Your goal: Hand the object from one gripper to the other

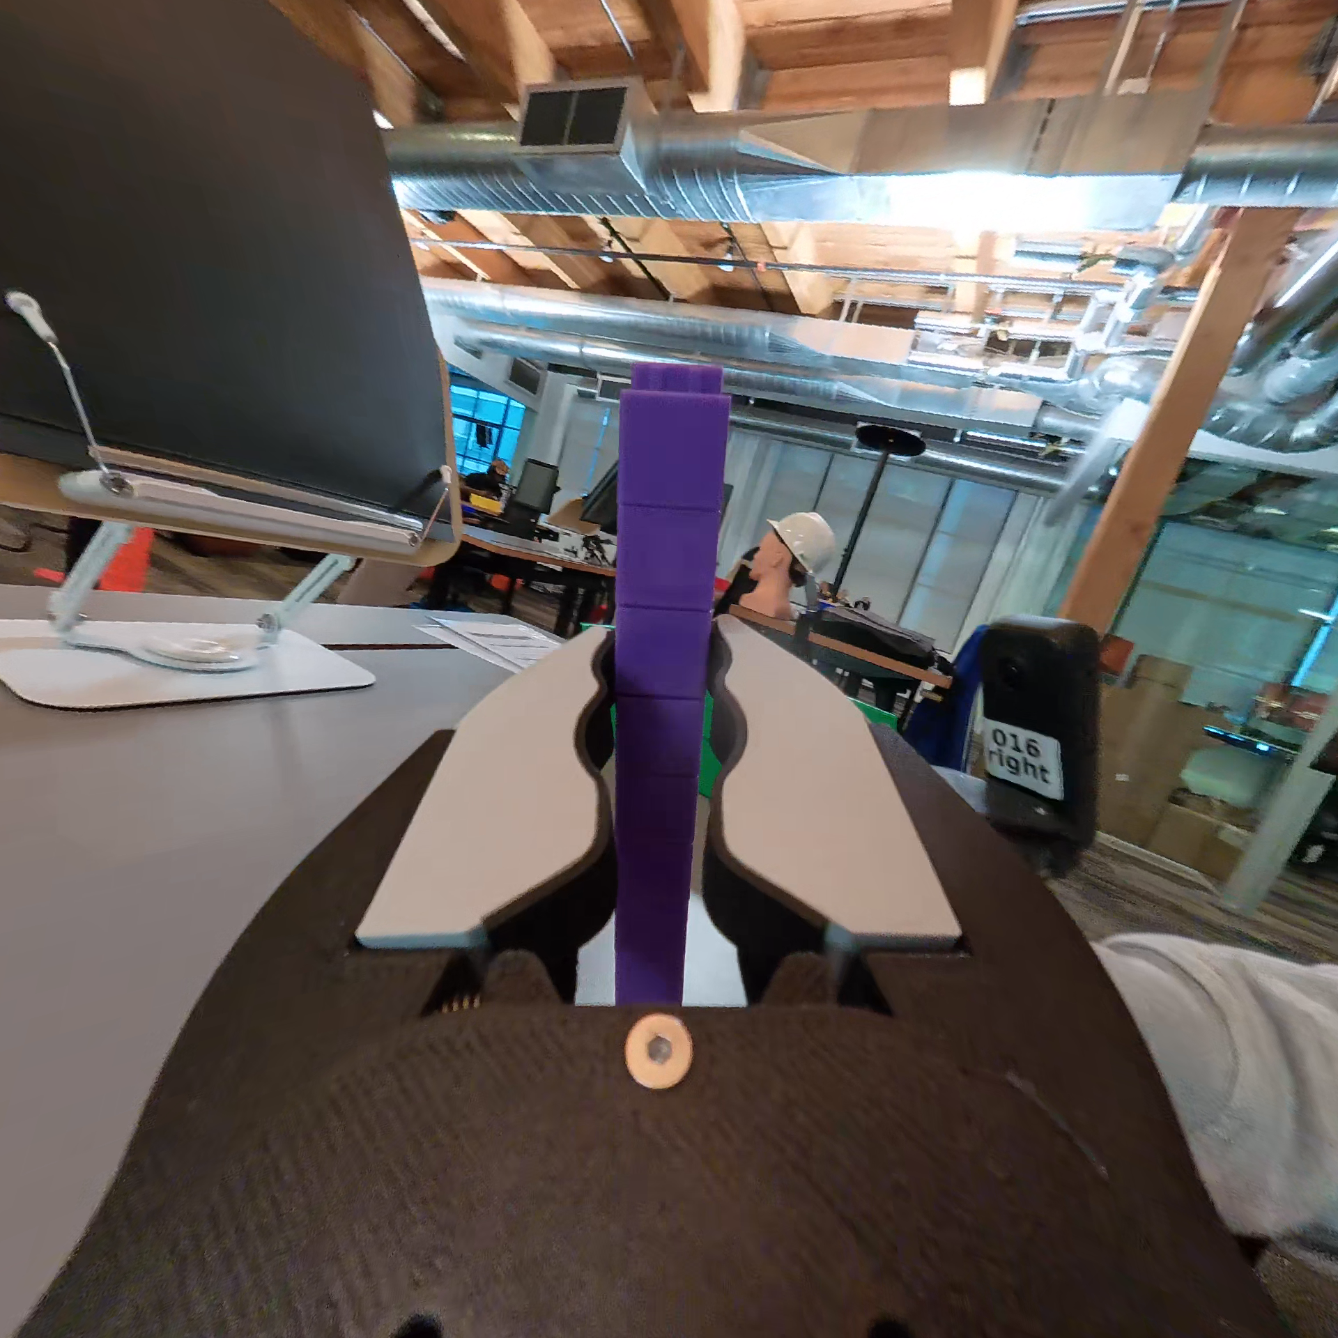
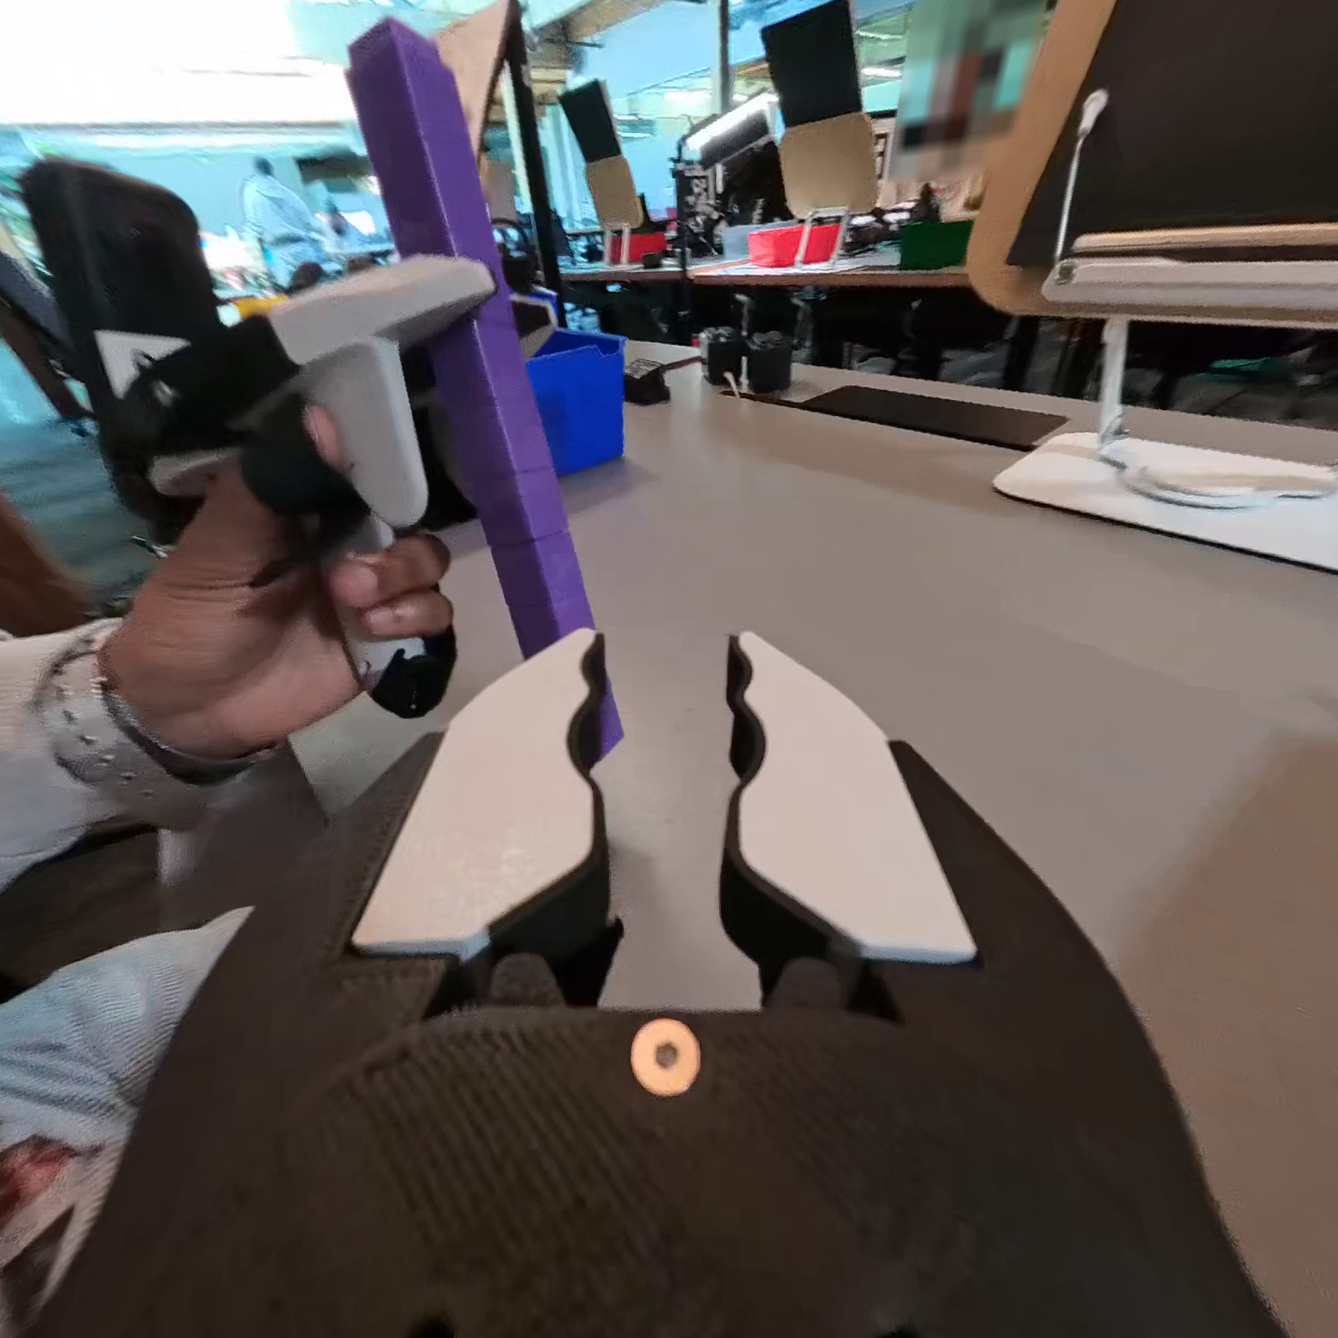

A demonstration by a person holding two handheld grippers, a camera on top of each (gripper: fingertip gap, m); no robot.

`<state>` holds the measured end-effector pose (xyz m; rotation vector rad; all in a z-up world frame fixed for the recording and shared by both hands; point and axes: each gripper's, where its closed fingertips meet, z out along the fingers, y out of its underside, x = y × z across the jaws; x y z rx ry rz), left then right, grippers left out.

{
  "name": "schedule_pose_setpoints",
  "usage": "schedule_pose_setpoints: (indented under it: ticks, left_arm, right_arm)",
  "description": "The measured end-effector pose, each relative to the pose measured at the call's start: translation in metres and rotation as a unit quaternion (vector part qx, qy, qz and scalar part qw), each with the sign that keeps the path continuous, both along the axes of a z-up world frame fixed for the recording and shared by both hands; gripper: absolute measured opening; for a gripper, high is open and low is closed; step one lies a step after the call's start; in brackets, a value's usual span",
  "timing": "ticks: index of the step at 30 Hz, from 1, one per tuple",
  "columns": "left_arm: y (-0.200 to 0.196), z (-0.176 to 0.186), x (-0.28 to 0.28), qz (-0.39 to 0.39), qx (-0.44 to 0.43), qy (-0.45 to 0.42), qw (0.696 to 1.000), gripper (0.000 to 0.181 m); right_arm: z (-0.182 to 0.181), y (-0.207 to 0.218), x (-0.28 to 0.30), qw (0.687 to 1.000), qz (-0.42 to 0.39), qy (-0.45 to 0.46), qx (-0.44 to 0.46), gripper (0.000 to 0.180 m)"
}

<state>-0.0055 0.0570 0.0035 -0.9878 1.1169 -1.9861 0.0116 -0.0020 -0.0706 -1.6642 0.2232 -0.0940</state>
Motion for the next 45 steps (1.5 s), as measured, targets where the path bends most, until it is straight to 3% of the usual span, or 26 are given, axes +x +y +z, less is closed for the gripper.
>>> schedule_pose_setpoints:
  ticks: [5, 11, 20, 45]
  left_arm:
    - [0.001, 0.000, 0.001, 0.038, -0.016, 0.020, 0.999, 0.024]
    - [-0.011, -0.004, 0.002, 0.019, -0.051, 0.037, 0.998, 0.025]
    - [0.000, -0.005, 0.002, 0.040, -0.071, 0.033, 0.996, 0.024]
    - [0.001, -0.003, 0.001, 0.087, -0.026, 0.011, 0.996, 0.024]
  right_arm:
    - [-0.019, 0.020, -0.023, 0.993, -0.002, -0.093, -0.074, 0.037]
    - [-0.034, 0.026, -0.027, 0.977, -0.014, -0.163, -0.135, 0.031]
    - [-0.033, 0.027, -0.034, 0.980, 0.002, -0.154, -0.128, 0.030]
    - [-0.032, 0.031, -0.048, 0.982, 0.026, -0.141, -0.120, 0.032]
